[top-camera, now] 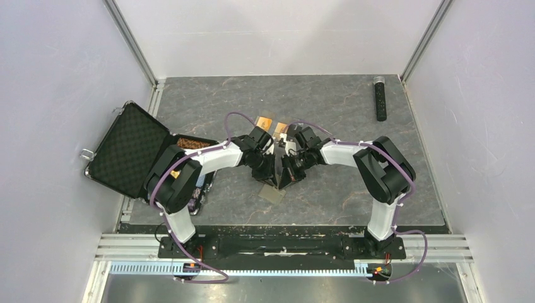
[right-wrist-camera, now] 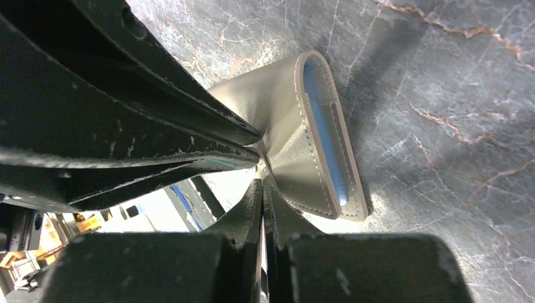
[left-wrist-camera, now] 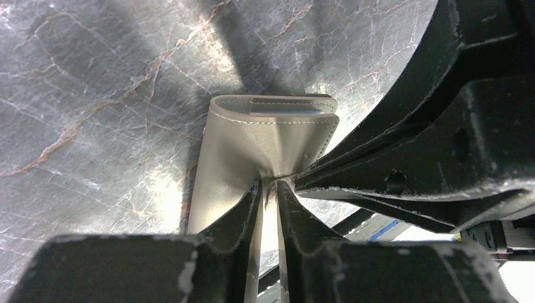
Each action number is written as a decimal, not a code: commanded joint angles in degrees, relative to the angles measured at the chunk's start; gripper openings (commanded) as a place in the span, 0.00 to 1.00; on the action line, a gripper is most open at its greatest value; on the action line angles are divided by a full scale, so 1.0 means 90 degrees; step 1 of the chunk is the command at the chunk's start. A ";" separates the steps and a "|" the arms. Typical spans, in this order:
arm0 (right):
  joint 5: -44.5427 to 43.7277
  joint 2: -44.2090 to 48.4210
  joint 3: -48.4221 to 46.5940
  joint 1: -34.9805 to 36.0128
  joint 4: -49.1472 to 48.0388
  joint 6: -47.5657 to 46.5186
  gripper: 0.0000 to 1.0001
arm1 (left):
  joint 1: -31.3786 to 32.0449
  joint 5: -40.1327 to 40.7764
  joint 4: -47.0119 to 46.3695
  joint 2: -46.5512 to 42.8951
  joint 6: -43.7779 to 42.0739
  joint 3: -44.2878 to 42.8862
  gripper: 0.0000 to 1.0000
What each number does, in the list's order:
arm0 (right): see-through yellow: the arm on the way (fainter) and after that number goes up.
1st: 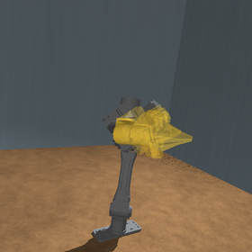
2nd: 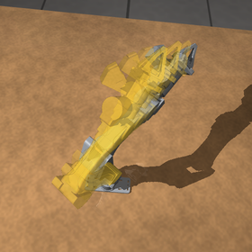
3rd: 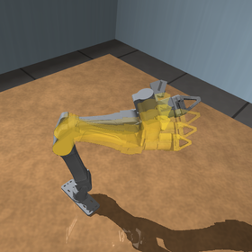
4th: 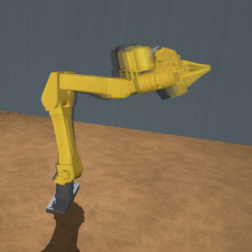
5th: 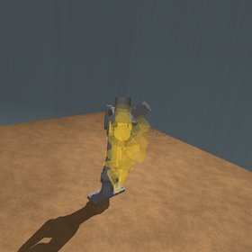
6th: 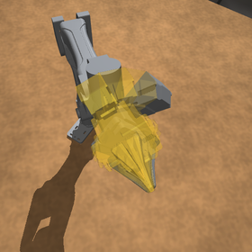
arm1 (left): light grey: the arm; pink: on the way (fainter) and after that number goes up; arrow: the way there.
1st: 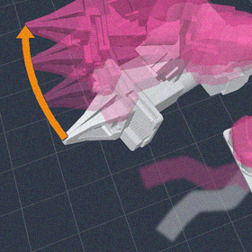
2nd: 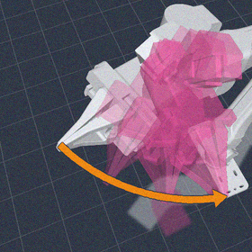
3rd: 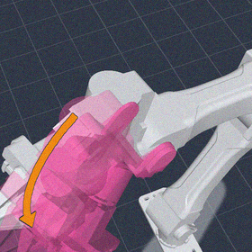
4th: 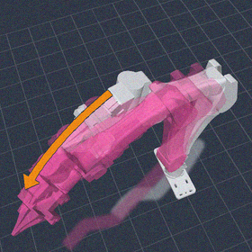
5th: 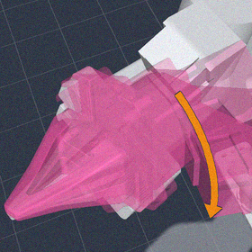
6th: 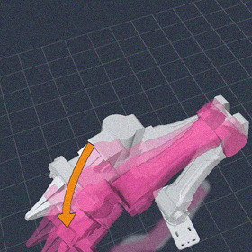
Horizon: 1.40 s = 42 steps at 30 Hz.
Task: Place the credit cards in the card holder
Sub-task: Close the card holder at the center of the board.
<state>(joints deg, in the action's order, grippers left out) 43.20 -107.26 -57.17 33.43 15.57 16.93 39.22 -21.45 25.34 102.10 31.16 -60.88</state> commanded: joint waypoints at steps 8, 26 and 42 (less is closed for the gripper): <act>-0.1212 -0.0579 0.0053 0.0175 0.0740 -0.0294 0.00 | 0.0064 -0.0074 -0.0007 -0.0213 -0.0262 0.0151 0.14; -0.1444 -0.0737 0.0005 0.0267 0.0959 -0.0246 0.00 | 0.0178 -0.0194 -0.0340 -0.0378 -0.0148 0.0445 0.17; -0.1523 -0.0819 -0.0033 0.0367 0.1071 -0.0272 0.00 | 0.0440 0.0913 0.0388 0.0004 -0.0255 0.0382 0.02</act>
<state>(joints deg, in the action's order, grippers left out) 42.39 -109.25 -60.29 34.04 20.32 17.45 41.39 -19.86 24.05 99.50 31.40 -57.93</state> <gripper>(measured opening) 0.004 0.036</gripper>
